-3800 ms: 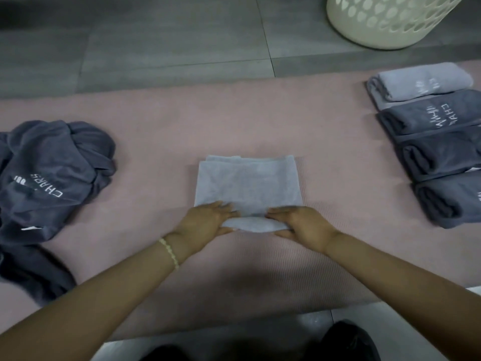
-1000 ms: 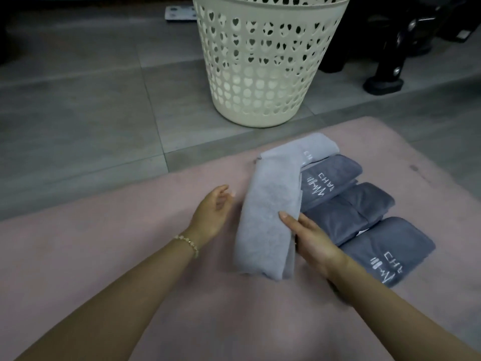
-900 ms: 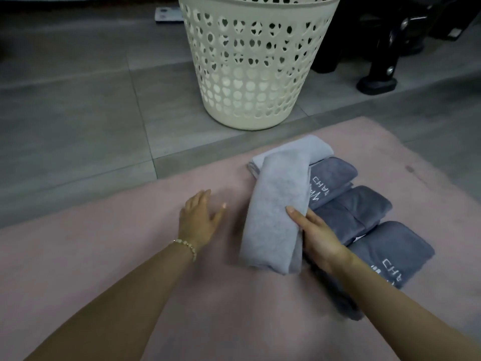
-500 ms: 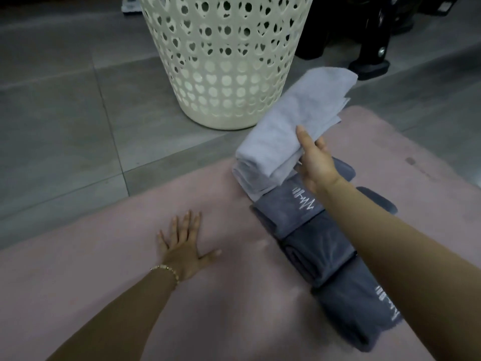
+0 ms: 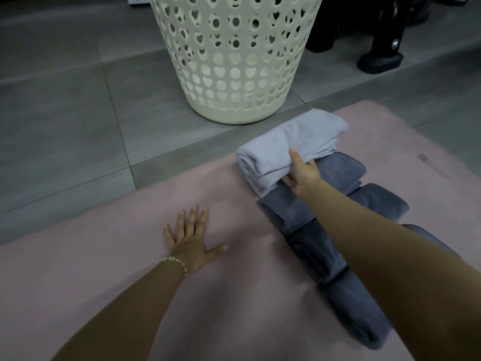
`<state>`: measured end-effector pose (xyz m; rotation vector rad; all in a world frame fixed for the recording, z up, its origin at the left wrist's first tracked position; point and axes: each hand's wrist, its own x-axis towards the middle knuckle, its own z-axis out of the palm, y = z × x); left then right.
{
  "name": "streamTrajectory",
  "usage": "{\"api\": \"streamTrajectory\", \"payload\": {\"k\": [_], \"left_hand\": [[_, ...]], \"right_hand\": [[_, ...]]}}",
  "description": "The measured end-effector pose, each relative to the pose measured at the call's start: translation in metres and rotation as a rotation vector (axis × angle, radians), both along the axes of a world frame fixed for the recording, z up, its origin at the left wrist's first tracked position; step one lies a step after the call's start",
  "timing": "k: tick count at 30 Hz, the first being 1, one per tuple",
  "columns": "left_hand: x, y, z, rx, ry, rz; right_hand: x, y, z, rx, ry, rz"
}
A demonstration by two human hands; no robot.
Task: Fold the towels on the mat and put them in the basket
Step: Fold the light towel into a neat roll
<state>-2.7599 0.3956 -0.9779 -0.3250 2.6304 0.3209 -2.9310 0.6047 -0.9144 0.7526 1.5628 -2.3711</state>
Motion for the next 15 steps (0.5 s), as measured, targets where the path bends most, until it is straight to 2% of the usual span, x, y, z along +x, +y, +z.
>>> {"api": "streamTrajectory", "payload": {"k": [4, 9, 12, 15], "left_hand": [[0.0, 0.0, -0.001, 0.009, 0.024, 0.001], [0.002, -0.002, 0.001, 0.053, 0.003, -0.013], [0.002, -0.004, 0.006, 0.076, 0.032, -0.024], [0.008, -0.011, 0.017, 0.216, 0.066, -0.033]], "right_hand": [[0.005, 0.001, -0.003, 0.068, -0.095, 0.056], [0.022, 0.001, -0.005, 0.185, -0.017, 0.041], [0.049, 0.0, -0.006, 0.444, 0.072, 0.003], [0.087, -0.004, 0.001, 0.721, 0.28, 0.15]]}}
